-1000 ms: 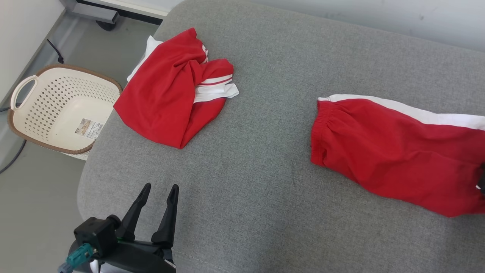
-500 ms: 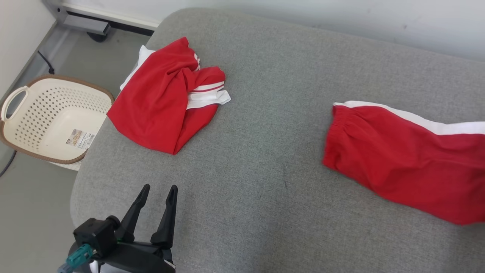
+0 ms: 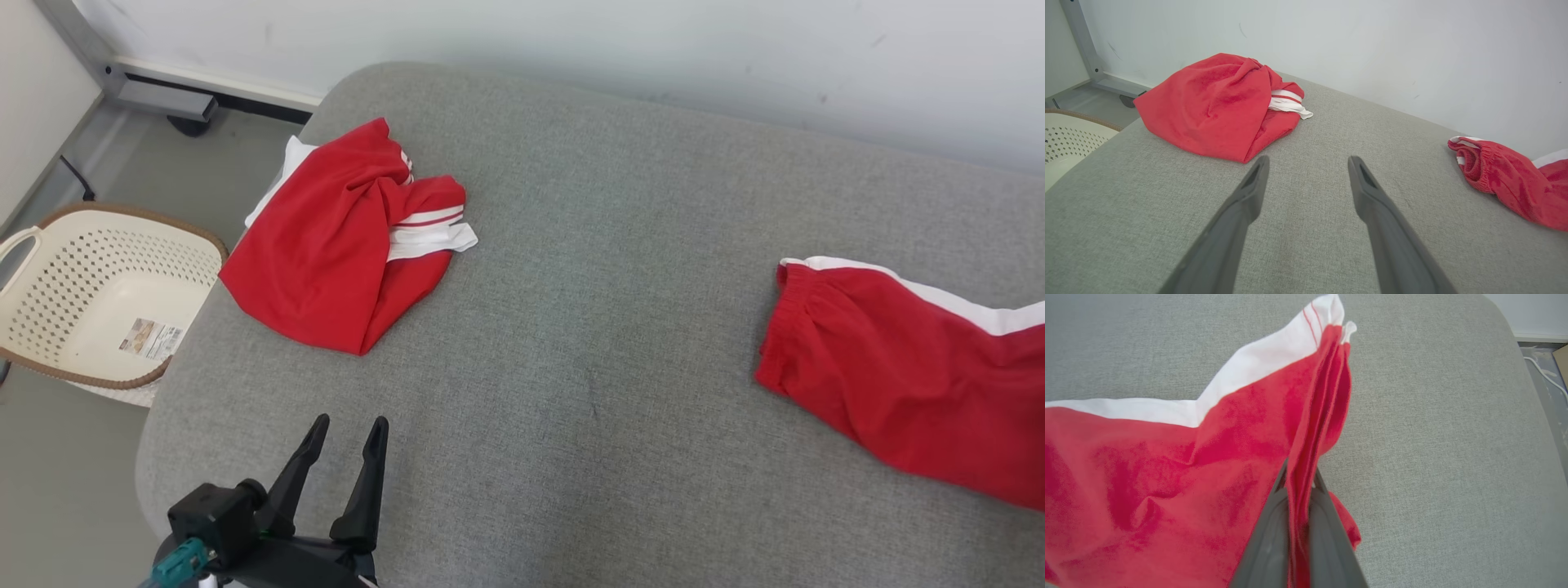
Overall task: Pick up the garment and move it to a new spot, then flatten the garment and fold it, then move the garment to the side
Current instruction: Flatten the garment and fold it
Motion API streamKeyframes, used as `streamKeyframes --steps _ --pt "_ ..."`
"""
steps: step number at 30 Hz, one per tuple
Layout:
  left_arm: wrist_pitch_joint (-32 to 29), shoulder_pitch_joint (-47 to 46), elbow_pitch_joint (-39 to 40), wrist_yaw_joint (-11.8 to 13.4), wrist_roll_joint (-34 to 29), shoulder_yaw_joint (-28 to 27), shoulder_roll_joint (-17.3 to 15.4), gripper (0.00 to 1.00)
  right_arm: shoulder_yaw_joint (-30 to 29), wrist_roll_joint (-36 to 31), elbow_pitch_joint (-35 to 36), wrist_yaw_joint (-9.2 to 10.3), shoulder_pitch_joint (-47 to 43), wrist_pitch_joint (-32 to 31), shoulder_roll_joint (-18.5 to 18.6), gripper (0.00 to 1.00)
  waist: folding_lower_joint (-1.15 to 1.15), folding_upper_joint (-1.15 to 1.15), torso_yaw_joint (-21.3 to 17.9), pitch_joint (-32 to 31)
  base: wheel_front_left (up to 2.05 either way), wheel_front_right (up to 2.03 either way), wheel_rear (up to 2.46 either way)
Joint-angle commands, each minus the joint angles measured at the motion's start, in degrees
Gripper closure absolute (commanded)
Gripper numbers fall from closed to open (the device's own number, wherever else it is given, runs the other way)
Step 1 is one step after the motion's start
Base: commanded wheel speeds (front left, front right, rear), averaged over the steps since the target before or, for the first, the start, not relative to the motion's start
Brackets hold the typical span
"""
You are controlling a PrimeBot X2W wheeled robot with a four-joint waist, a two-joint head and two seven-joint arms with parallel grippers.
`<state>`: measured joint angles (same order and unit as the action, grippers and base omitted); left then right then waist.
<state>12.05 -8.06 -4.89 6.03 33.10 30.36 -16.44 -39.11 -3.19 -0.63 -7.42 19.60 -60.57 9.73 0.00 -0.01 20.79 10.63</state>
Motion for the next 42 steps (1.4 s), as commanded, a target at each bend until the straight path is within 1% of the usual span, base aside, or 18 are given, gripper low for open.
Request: streamKeyframes --steps 1,7,9,18,29,35,36,37,42 --pt "-0.1 0.6 -0.1 0.1 0.2 0.0 -0.5 0.0 0.9 0.9 0.4 -0.15 0.8 -0.3 -0.4 1.0 0.0 0.01 -0.5 -0.8 0.0 0.0 0.0" --pt "-0.4 0.5 0.0 -0.1 0.4 0.6 -0.5 0.0 6.4 2.1 0.0 -0.15 2.3 -1.2 -2.1 1.0 0.0 0.01 -0.2 -2.1 0.0 0.0 0.0" --pt "-0.5 0.5 0.0 -0.1 0.4 0.7 -0.5 0.0 7.4 2.3 -0.2 -0.15 2.7 -1.3 -2.2 1.0 0.0 0.01 0.0 -2.3 0.0 0.0 0.0" --pt "-0.6 1.1 -0.3 0.0 0.7 1.6 0.0 0.0 15.1 3.3 -4.5 -0.15 5.6 -1.7 -4.0 1.0 0.0 0.01 3.1 -3.9 0.0 0.0 0.0" --pt "-0.1 0.8 -0.9 -0.3 0.9 2.6 1.1 0.0 19.4 3.6 -10.5 -0.15 8.0 -0.1 -4.5 1.0 0.0 0.01 6.2 -3.9 0.0 0.0 0.0" --pt "0.1 0.4 -1.4 -0.4 1.1 3.0 1.5 0.0 20.2 3.2 -13.2 -0.15 9.0 0.7 -4.5 1.0 0.0 0.01 7.3 -3.9 0.0 0.0 0.0" --pt "0.1 0.4 -1.5 -0.3 1.2 3.0 1.5 0.0 20.3 3.4 -13.5 -0.15 9.2 1.0 -4.5 0.85 0.0 0.01 7.4 -3.9 0.0 0.0 0.0" --pt "0.2 0.3 -1.5 -0.4 1.2 3.0 1.5 0.0 20.2 3.8 -13.7 -0.15 9.3 1.3 -4.3 0.0 0.0 0.01 7.5 -3.9 0.0 0.0 0.0" --pt "0.6 0.4 -1.8 -0.1 1.3 2.7 1.5 0.0 20.5 5.8 -13.9 -0.15 10.1 3.3 -3.3 0.0 0.0 0.01 7.2 -4.0 0.0 0.0 0.0"
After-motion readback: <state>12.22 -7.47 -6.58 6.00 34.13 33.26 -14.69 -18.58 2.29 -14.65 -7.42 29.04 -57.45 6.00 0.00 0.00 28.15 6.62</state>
